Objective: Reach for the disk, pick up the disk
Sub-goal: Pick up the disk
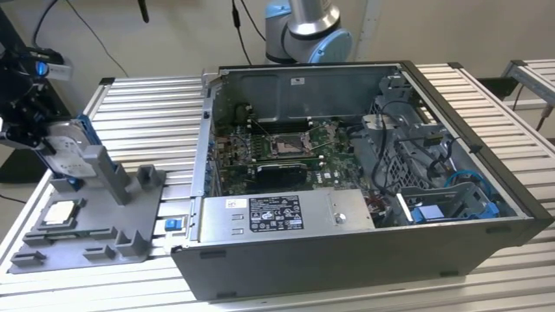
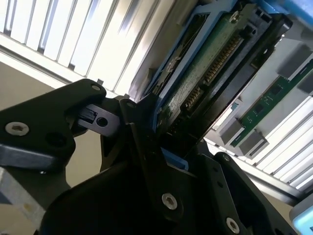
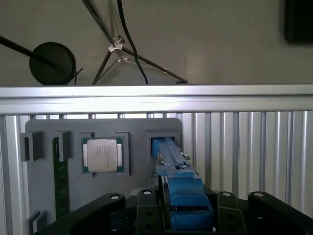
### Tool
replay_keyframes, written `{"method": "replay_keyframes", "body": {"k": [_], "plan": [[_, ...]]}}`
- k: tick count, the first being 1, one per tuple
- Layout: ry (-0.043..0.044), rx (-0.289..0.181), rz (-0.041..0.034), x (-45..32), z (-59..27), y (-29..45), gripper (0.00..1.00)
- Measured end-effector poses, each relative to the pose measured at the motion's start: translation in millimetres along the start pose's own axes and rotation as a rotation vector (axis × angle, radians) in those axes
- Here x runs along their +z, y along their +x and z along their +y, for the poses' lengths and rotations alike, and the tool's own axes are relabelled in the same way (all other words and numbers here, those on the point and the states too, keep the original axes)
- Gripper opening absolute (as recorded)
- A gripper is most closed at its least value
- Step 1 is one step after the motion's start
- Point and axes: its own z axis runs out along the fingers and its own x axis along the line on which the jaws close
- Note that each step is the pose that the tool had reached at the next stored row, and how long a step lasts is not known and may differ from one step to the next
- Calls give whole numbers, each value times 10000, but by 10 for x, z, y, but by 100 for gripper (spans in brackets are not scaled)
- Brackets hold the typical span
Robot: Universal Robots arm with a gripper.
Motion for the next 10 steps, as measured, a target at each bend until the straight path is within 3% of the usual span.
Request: {"method": "replay_keyframes", "body": {"k": [10], "plan": [[-1, -27, -1, -175, 2, -5, 0]]}}
